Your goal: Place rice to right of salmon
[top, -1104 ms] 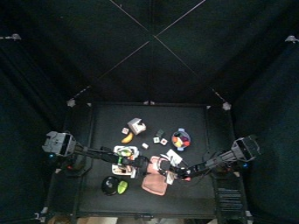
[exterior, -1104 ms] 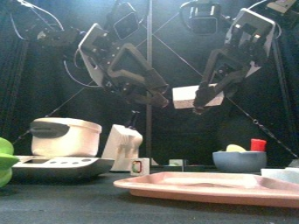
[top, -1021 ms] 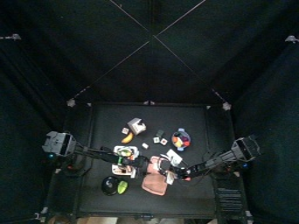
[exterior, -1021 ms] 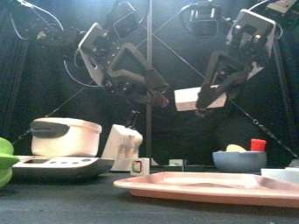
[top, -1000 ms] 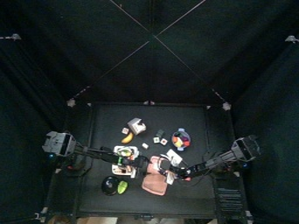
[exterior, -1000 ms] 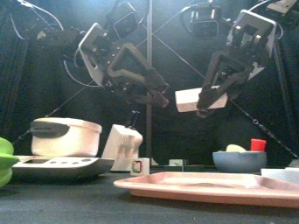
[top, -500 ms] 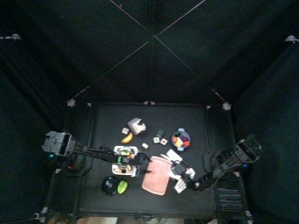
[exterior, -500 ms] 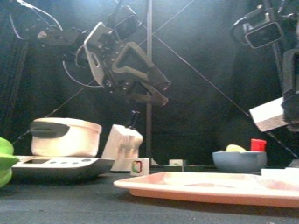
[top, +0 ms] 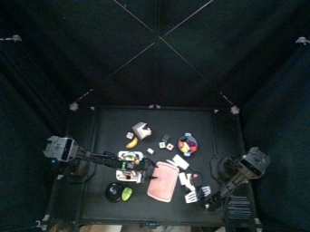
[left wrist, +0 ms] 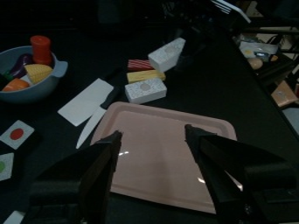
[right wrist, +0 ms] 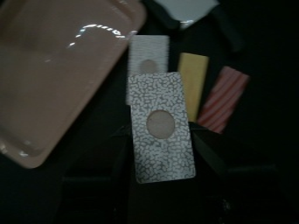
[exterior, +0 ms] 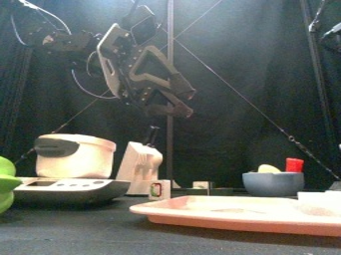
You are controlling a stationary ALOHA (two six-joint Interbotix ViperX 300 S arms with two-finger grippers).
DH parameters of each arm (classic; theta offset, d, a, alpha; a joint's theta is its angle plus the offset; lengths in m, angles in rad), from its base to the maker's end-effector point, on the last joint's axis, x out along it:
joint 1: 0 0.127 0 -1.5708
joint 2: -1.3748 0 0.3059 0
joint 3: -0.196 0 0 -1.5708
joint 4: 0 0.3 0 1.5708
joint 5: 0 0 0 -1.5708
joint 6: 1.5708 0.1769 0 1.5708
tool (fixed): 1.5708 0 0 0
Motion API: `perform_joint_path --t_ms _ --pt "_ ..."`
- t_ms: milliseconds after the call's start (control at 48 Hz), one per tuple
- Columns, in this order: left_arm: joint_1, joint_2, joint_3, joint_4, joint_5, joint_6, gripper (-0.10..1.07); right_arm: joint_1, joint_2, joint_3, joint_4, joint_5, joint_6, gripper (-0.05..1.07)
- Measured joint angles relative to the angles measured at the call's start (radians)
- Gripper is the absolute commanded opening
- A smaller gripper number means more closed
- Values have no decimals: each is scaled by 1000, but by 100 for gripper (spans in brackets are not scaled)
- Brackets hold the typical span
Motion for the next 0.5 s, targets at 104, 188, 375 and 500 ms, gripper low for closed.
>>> perform_joint_path --t_ms 104,188,375,500 --pt "0 0 0 0 0 -2 93 2 0 6 51 31 0 49" --pt "0 2 0 0 0 0 93 -2 2 23 58 23 0 49" --pt "2 0 6 0 0 0 93 -35 3 84 60 -51 2 51" --pt "2 0 9 0 0 -2 93 -69 3 135 58 -121 5 51"
